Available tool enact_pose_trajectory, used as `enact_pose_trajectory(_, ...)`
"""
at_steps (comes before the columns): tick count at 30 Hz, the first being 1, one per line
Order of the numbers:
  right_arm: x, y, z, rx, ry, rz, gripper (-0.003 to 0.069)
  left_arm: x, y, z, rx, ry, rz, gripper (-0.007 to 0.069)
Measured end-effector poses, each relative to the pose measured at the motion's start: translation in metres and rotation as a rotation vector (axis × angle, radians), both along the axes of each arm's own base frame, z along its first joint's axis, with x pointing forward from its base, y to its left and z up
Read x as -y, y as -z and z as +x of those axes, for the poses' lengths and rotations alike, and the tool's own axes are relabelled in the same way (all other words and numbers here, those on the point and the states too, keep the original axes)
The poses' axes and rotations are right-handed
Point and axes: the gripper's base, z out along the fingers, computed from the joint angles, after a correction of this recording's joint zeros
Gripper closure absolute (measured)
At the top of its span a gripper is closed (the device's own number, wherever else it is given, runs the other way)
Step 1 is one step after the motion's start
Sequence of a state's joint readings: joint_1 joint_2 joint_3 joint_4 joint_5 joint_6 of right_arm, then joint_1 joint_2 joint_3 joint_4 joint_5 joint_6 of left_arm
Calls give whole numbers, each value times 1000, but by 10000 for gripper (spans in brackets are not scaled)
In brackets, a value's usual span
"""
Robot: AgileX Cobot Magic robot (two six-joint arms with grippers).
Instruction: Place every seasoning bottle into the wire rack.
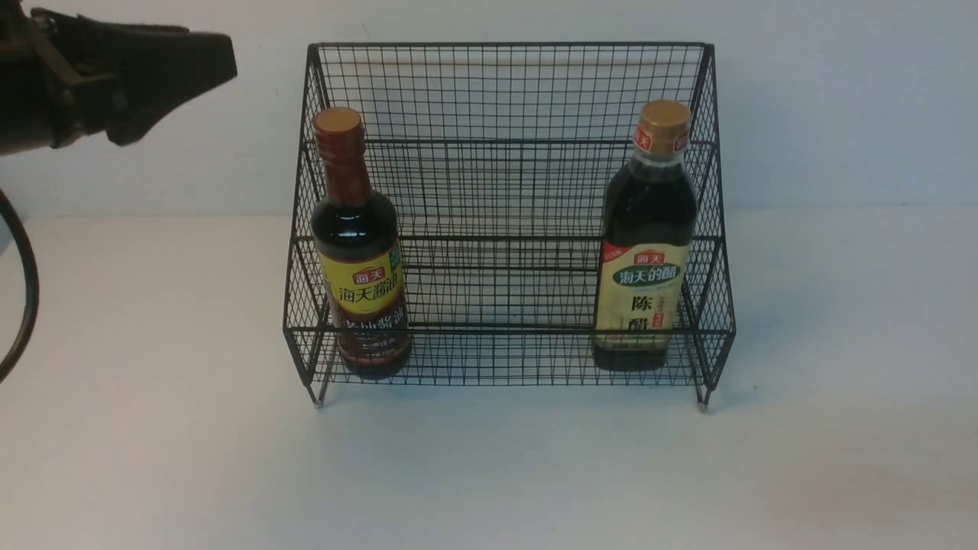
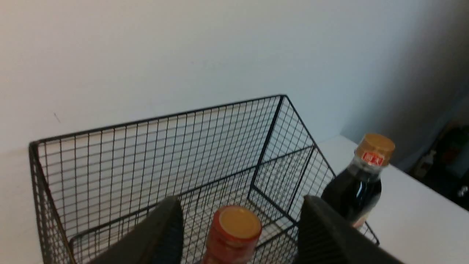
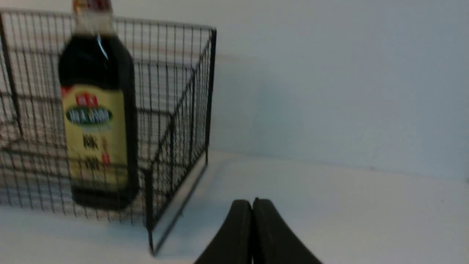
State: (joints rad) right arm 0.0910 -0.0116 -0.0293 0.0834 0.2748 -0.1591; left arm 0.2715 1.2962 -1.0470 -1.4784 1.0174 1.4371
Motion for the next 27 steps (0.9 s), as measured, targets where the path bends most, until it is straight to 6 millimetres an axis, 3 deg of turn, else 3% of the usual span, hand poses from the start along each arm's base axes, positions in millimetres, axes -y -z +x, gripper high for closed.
enact_pose_trajectory(4,2,20,2,-74,24,-72,674,2,3,-2,-71,21,-20,386)
enact_pose_trajectory(5,2,23,2,-91,28,-85,674,3,4,-5,-112,44,-41,463)
enact_pose_trajectory(8,2,26,1,-123,29,-83,674,6,7,-9,-182,85,-57,591)
enact_pose_trajectory(10,2,26,1,-131,27,-71,674,8,9,-13,-221,116,-51,620)
enact_pose_trajectory(18,2,26,1,-135,27,-63,674,12,0,-45,-283,109,89,629)
enact_pose_trajectory(22,2,26,1,-135,27,-63,674,17,-17,-86,-270,45,220,629)
enact_pose_trajectory(24,2,26,1,-135,27,-63,674,19,-21,-99,-258,26,240,629)
enact_pose_trajectory(27,2,26,1,-135,27,-63,674,27,-19,-138,-222,-8,307,629)
